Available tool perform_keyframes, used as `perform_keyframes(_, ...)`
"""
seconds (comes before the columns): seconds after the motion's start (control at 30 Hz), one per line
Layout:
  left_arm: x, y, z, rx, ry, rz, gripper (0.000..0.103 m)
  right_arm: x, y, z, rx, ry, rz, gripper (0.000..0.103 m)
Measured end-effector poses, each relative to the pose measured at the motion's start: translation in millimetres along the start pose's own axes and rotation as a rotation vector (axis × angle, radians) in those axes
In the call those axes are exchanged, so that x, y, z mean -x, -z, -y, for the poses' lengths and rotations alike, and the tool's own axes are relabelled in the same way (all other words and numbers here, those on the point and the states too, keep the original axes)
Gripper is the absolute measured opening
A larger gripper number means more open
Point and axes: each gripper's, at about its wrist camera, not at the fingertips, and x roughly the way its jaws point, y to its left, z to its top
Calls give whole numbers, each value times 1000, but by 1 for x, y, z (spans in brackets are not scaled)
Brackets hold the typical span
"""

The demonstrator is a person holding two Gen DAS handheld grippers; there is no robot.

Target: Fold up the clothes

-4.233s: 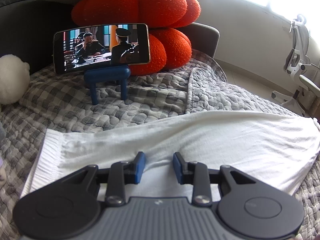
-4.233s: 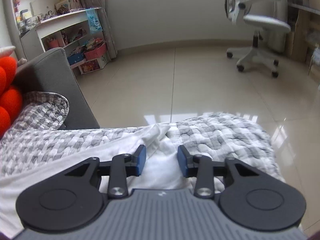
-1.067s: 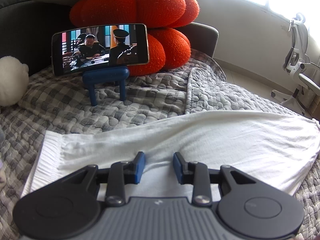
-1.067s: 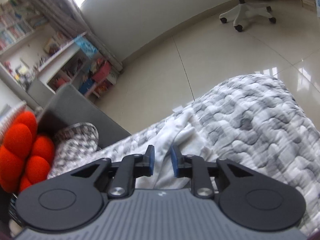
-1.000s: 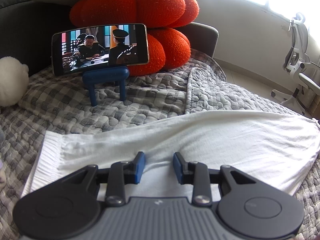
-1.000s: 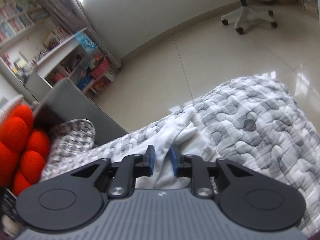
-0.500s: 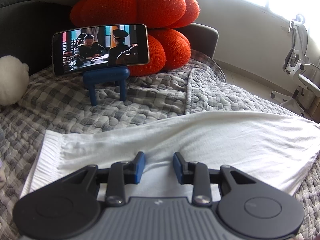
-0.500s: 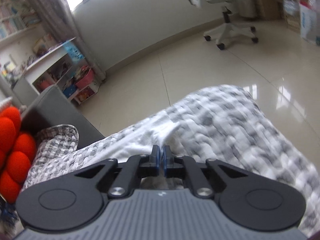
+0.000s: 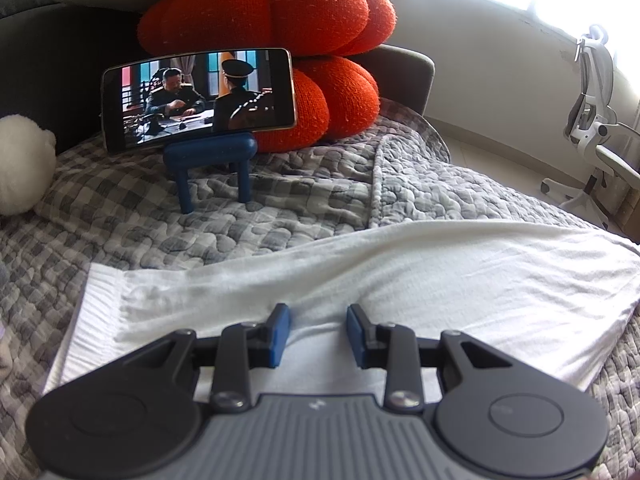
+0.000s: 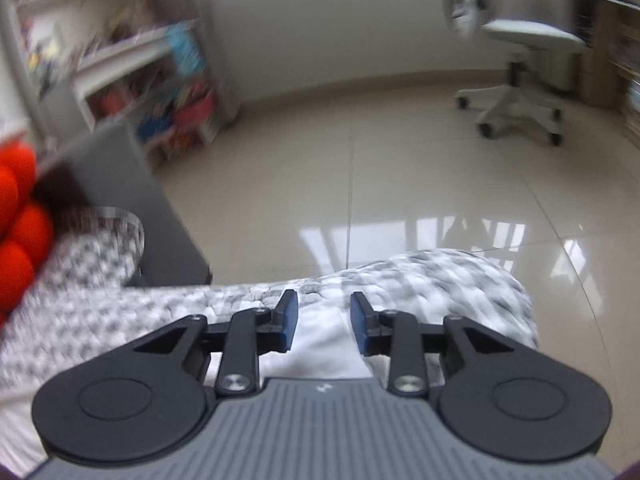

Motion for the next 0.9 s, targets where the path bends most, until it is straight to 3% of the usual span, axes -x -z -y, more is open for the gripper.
perform_keyframes(0.1,0,0,0,-6,-1,-1,33,-10,1,-8,72,5,-19,34)
perform_keyframes(0.17,0,-1,0,-11,1,-3,33,-11,1,-12,109,18,-3,26)
perform_keyframes(0.2,0,-1,0,-13,2,-3,33,-11,1,-14,128,25,5,6)
perform_keyframes(0.37,-1,0,2,-19,-3,-1,33,-12,0,-26,223,57,45,2)
perform_keyframes(0.6,0,-1,2,-21,-5,-3,33,-41,17,-40,335,129,3,4)
perform_keyframes(0.7,0,0,1,-18,-2,0,33,-25,11,-34,269,118,28,10)
perform_keyframes(0.8,0,1,1,-15,0,4,33,13,14,-17,136,107,146,32)
perform_keyframes(0.9,0,1,1,-14,-1,7,33,44,30,17,-46,63,159,32)
